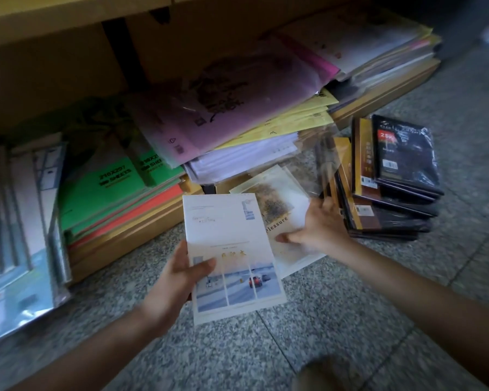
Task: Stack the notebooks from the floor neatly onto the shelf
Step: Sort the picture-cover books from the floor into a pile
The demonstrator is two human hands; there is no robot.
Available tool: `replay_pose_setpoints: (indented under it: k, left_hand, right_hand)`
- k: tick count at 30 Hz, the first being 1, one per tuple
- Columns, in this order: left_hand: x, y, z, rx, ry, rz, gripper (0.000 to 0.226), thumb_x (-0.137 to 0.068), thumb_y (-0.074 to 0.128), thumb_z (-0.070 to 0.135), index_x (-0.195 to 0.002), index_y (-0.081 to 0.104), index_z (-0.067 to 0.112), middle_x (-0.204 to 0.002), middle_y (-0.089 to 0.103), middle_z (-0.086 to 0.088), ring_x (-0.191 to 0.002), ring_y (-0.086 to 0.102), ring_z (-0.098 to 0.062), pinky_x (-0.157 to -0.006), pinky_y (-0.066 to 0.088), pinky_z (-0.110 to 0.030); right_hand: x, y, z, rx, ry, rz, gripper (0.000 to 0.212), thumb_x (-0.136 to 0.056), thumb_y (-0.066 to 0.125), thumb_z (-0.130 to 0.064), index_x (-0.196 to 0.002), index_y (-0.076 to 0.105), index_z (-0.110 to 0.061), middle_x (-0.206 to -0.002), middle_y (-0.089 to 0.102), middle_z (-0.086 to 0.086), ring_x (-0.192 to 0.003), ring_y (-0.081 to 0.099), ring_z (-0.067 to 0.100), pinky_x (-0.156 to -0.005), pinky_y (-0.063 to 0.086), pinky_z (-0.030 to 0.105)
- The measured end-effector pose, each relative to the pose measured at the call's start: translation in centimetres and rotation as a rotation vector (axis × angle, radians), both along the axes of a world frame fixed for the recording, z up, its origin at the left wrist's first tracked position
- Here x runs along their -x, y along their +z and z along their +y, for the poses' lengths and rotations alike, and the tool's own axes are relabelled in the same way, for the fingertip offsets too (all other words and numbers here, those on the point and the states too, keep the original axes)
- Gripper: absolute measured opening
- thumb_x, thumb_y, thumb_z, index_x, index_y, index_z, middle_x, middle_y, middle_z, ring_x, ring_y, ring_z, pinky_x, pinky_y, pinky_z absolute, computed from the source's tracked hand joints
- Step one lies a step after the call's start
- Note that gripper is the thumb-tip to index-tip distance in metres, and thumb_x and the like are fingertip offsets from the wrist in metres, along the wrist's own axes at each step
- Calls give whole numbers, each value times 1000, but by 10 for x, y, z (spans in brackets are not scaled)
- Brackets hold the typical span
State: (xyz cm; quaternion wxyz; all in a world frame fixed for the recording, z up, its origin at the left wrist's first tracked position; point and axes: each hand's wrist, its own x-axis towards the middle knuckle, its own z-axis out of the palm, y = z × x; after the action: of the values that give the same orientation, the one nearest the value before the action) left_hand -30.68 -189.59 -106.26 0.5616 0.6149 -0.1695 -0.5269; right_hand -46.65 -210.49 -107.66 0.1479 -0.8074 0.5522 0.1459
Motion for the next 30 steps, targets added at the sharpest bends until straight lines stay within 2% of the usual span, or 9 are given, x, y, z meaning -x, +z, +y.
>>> replay_pose_setpoints:
  k: [5,10,15,17,20,22,24,27,30]
  left_hand:
    - [-9,2,13,-26,9,-53,40,-86,56,0,-116,53,26,-107,71,2,-96,68,-19,-75,58,-32]
    - [-13,2,18,-45,30,-102,40,-86,55,-4,-113,53,25,-104,72,2,-93,69,-16,-71,58,-28]
    - [-14,2,24,-83,60,-128,41,-87,54,-6,-120,50,17,-109,69,-2,-97,66,-21,-74,57,-33]
    - [-14,2,26,-100,79,-146,41,-87,54,-5,-122,48,15,-110,67,-3,-99,65,-22,-75,54,-34]
    - [-15,4,31,-132,48,-210,40,-88,55,-2,-122,46,16,-108,66,0,-98,64,-20,-84,52,-42]
    - [-16,5,35,-137,37,-230,38,-88,55,-1,-120,45,16,-107,65,1,-101,62,-22,-85,52,-42]
    - [-15,9,37,-107,56,-262,44,-87,54,-4,-123,41,18,-109,62,1,-107,59,-24,-80,51,-35]
    - [-9,26,36,52,72,-329,78,-85,47,-16,-140,24,34,-120,51,22,-104,56,7,-75,49,-15]
    - [-4,41,36,102,76,-427,70,-87,48,-7,-139,29,36,-115,45,42,-86,47,31,-82,42,-3]
  right_hand:
    - [4,1,-5,-96,-14,36,131,-43,72,-78,-138,17,-6,-131,28,13,-125,33,27,-92,42,34]
    - [13,1,-1,-57,-65,17,125,-45,73,-77,-134,26,-2,-133,34,15,-124,39,29,-92,40,33]
    - [30,7,5,14,-101,-235,71,-70,74,-54,-110,50,-1,-120,46,13,-100,49,24,-72,42,31]
    - [36,12,12,-128,-189,-407,60,-86,62,-44,-126,47,-1,-127,46,9,-110,48,23,-79,42,31]
    - [39,31,27,-482,-502,-760,59,-95,53,-29,-145,29,-10,-145,37,3,-135,34,25,-105,30,37]
    - [40,43,36,-686,-609,-884,46,-94,55,-24,-137,41,-18,-128,50,-4,-123,48,26,-98,40,40]
    - [38,55,44,-841,-612,-932,26,-91,58,-20,-116,54,-24,-109,59,1,-97,60,24,-76,49,37]
    - [30,69,58,-952,-503,-977,42,-84,62,-24,-124,49,-26,-107,62,2,-93,64,25,-61,55,35]
    - [14,77,82,-927,-419,-1070,22,-90,58,-20,-107,59,-34,-87,73,-9,-80,69,15,-58,55,30]
